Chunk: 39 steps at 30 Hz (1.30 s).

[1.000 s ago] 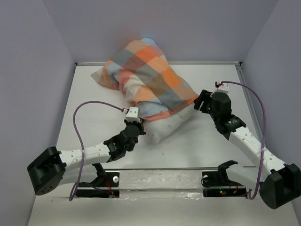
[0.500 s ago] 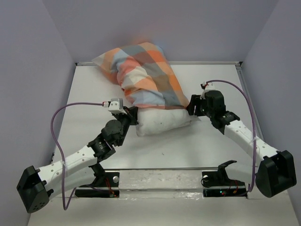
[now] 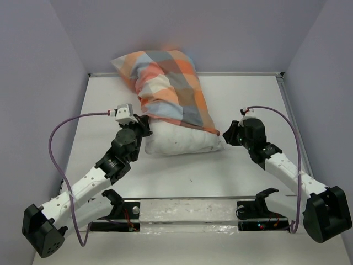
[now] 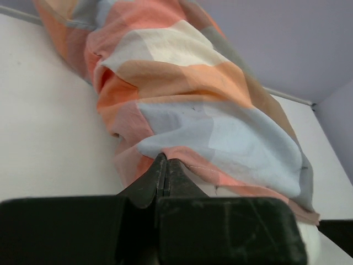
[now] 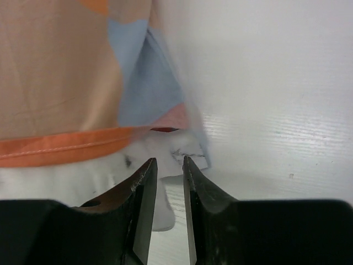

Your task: Put the pillow into the pillowcase

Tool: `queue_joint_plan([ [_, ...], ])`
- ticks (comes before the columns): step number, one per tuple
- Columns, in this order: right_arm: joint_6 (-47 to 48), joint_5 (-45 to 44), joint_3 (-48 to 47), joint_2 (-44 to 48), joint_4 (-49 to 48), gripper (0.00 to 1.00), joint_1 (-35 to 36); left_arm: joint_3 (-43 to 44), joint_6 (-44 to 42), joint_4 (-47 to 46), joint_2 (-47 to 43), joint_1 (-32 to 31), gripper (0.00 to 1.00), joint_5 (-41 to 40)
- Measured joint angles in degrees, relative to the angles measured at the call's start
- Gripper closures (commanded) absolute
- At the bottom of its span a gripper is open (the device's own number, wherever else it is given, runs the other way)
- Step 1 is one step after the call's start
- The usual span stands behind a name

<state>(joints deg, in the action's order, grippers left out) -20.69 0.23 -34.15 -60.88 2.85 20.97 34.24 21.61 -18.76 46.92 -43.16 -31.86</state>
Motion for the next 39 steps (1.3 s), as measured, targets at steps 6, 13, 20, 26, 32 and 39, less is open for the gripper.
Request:
queue_joint_plan([
  [6,-7.50,0.57,4.46,0.35,-6.36,0.62,0.00,0.74,0.55,4.94,-0.50,9.73,1.00,1.42],
  [13,-9.29,5.90,8.28,-6.60,-11.54,0.57,0.50,0.85,1.90,5.46,0.59,15.96,1.00,5.35],
  [20,-6.25,9.09,4.28,-13.94,-12.41,0.49,3.58,0.85,2.69,5.33,0.94,16.65,1.00,7.98],
  [26,-3.65,10.34,-0.39,-19.39,-15.10,0.50,4.26,0.85,3.17,5.27,0.94,16.68,1.00,9.22],
  [32,-1.53,13.18,-2.64,-26.93,-19.32,0.53,4.26,0.85,3.41,4.92,1.07,17.03,1.00,9.84],
  [39,-0.66,22.36,-2.43,-30.95,-24.02,0.57,5.14,0.85,3.63,4.85,1.29,17.31,1.00,10.45],
])
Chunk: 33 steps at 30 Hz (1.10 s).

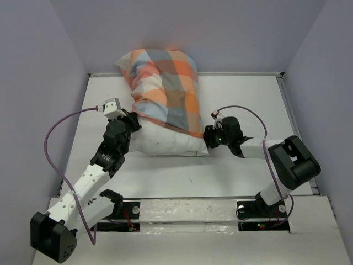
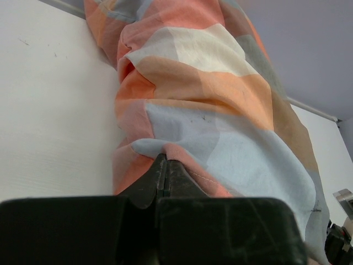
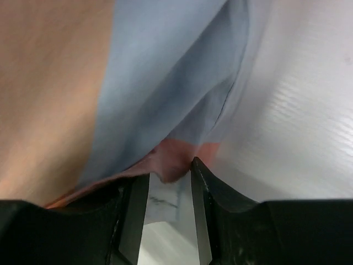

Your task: Put the pillow into the pillowcase

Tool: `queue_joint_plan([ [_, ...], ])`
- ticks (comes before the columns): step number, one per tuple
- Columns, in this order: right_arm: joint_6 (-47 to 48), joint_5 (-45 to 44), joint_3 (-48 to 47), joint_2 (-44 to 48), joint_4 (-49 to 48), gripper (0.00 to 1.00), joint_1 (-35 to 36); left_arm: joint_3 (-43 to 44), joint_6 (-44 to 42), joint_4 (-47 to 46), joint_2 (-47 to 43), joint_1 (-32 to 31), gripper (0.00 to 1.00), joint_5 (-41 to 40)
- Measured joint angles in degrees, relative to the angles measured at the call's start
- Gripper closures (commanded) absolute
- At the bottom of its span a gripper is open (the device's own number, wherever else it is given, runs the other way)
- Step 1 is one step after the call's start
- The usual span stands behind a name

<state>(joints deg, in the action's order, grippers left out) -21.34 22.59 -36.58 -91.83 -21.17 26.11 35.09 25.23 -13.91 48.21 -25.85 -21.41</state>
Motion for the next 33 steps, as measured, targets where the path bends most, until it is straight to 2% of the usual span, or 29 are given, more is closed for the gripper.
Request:
queue_joint_plan([
  [3,0.17,1.01,1.60,1.01,-2.05,0.50,0.74,0.00,0.17,0.00,0.02,0.15,1.00,0.22],
  [15,2.64,-9.99,1.60,-0.55,-6.08,0.51,1.75,0.00,0.39,0.00,0.02,0.20,1.00,1.11],
  [17,2.25,-10.78,1.51,-2.21,-7.85,0.70,1.75,0.00,0.44,-0.02,0.02,0.20,1.00,1.29],
  [18,2.27,-10.84,1.49,-2.78,-8.35,1.00,1.75,0.00,0.52,0.00,0.00,0.20,1.00,1.31],
  [24,-0.04,-11.69,1.88,-3.48,-11.13,1.00,2.80,0.00,0.76,0.59,-0.98,0.20,1.00,1.60],
  [26,-1.18,-13.51,3.45,1.75,-8.72,1.00,4.66,0.04,0.74,1.86,-2.36,0.22,1.00,2.25],
  [30,-1.29,-19.17,2.10,24.24,6.67,1.00,10.16,6.34,0.55,9.44,-5.20,0.39,1.00,5.29],
  [33,0.28,-23.12,-11.37,40.39,22.36,1.00,11.54,18.38,0.22,14.88,-6.51,0.50,1.00,8.33],
])
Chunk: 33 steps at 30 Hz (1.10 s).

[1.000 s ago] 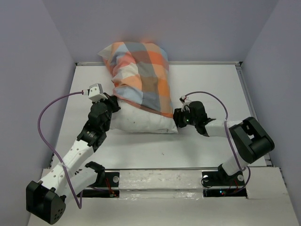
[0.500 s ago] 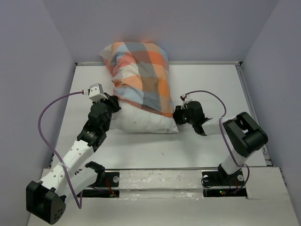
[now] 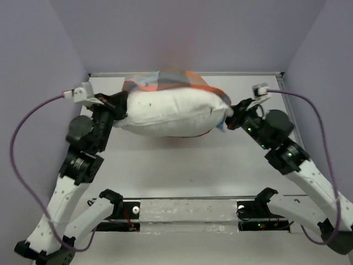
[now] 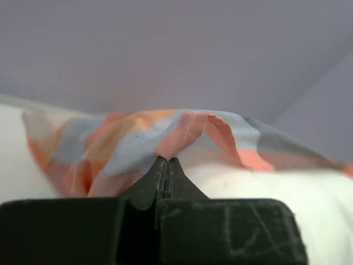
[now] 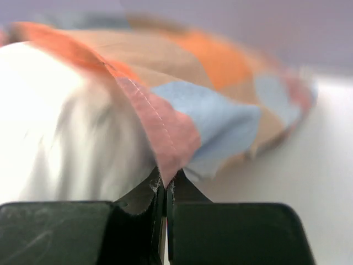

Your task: Put the pillow into the pillowcase

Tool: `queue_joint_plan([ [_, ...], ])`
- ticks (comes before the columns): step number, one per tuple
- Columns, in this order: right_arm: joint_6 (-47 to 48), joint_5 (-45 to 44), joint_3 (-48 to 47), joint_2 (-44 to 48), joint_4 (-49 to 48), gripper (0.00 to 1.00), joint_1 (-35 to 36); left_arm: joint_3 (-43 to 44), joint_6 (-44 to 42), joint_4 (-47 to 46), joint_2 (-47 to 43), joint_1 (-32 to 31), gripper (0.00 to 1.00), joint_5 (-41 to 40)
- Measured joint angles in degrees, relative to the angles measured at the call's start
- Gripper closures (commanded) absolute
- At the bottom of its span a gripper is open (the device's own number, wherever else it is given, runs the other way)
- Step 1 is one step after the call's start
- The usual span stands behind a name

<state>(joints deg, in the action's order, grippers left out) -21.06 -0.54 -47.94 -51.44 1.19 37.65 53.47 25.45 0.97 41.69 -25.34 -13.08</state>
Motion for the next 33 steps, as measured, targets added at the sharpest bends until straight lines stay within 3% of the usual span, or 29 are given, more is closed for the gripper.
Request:
queue_joint_plan([
  [2,1.42,-2.62,-14.47,3.61,8.41,1.00,-0.07,8.35,0.13,0.63,-0.63,0.00,1.00,2.75],
  [5,3.52,-5.07,-33.46,4.59,12.02,1.00,-0.07,18.86,0.98,-0.94,-2.45,-0.07,1.00,7.41],
  [8,5.44,-6.12,-42.40,4.11,14.99,1.00,0.44,23.50,1.75,-2.75,-4.63,-0.57,1.00,12.50],
  [12,7.63,-6.97,-56.74,-5.55,23.91,1.00,0.68,29.20,2.75,-0.70,-2.34,-0.70,1.00,17.64],
  [16,8.22,-6.03,-64.28,-10.97,33.42,1.00,0.68,39.34,4.31,1.25,5.18,-0.63,1.00,21.09],
  [18,8.26,-5.64,-65.83,-10.86,33.79,1.00,0.68,42.10,4.70,-2.03,6.80,-0.50,1.00,21.51],
  [21,8.81,-6.14,-59.98,-7.15,30.73,1.00,0.68,33.22,5.35,-8.02,3.93,-0.42,1.00,20.59],
  [24,10.27,-9.51,-63.39,-12.22,34.47,1.00,0.79,29.55,5.01,-6.86,3.19,-0.42,1.00,18.49],
  [26,11.72,-10.23,-70.12,-19.78,36.70,1.00,0.61,32.94,4.28,-2.97,6.32,-0.42,1.00,18.34],
  [29,11.80,-9.38,-81.11,-25.83,39.98,1.00,0.13,47.28,3.58,5.60,14.75,-0.42,1.00,19.89],
  [31,11.61,-8.55,-84.46,-25.68,38.36,1.00,-0.17,55.06,3.61,4.74,19.58,-0.42,1.00,20.52],
  [33,11.23,-7.91,-79.36,-18.80,33.90,1.00,-0.07,52.33,3.58,0.15,17.73,-0.35,1.00,19.98],
])
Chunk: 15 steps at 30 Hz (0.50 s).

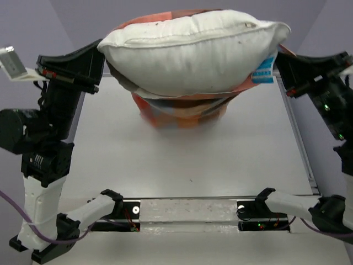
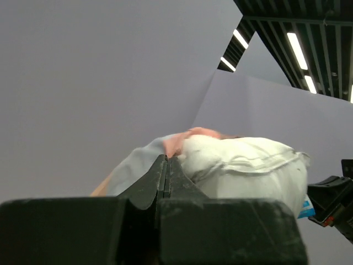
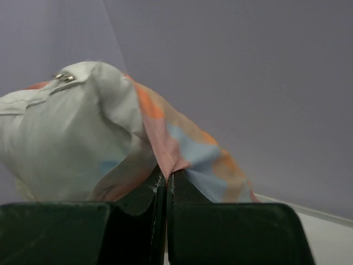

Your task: Put the pillow into the pillowcase

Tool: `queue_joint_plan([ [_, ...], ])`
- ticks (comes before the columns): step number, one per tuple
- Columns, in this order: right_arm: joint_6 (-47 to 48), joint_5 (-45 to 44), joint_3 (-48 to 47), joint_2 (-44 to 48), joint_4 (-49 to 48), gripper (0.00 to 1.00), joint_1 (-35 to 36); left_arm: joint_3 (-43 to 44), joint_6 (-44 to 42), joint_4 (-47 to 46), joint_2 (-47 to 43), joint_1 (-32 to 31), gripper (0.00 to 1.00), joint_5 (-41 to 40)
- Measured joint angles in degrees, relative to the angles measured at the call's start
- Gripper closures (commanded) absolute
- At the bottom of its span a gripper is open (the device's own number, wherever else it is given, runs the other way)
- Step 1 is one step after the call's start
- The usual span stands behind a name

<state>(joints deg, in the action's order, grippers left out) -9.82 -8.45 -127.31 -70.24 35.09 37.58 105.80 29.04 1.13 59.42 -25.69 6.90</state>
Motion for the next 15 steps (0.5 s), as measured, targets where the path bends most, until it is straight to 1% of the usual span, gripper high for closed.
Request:
queue_joint_plan([
  [1,0.02,-0.02,5.60,4.48,-2.84,1.00,0.02,-3.67,-0.07,-2.32,-2.62,0.04,1.00,-0.85],
  [2,0.17,-0.85,9.92,7.80,-3.69,1.00,0.33,-7.54,-0.15,-3.28,-4.98,0.04,1.00,-1.66],
  [3,0.81,-1.79,12.61,9.84,-4.57,1.00,0.37,-11.91,-0.48,-4.39,-7.89,0.04,1.00,-3.23],
  [5,1.95,-5.35,13.84,9.18,-7.10,1.00,0.42,-13.25,-1.14,-3.52,-9.66,-0.04,1.00,-4.31],
  [7,2.97,-7.45,10.95,4.00,-7.43,1.00,0.35,-7.52,-2.01,0.28,-6.36,-0.07,1.00,-4.50],
  [8,3.17,-7.67,8.79,1.51,-7.32,1.00,0.28,-0.59,-2.27,3.54,-1.84,-0.07,1.00,-4.44],
  [11,2.51,-3.91,-7.04,-8.94,-0.31,1.00,0.26,21.64,-1.53,6.32,10.01,0.11,1.00,-2.16],
  [12,1.97,-2.19,-10.95,-10.16,2.12,1.00,0.17,27.43,-1.11,6.54,12.72,0.24,1.00,-0.87],
  [13,0.98,-0.24,-11.17,-9.07,4.15,1.00,-0.55,30.82,-0.87,6.49,14.23,0.31,1.00,0.55],
  [14,0.28,1.84,-7.13,-5.62,4.31,1.00,-1.18,29.90,-0.81,6.40,13.07,0.31,1.00,1.09],
  [15,-0.24,2.25,0.92,-1.14,1.05,1.00,-1.25,25.73,-0.85,5.05,10.03,0.31,1.00,1.07],
])
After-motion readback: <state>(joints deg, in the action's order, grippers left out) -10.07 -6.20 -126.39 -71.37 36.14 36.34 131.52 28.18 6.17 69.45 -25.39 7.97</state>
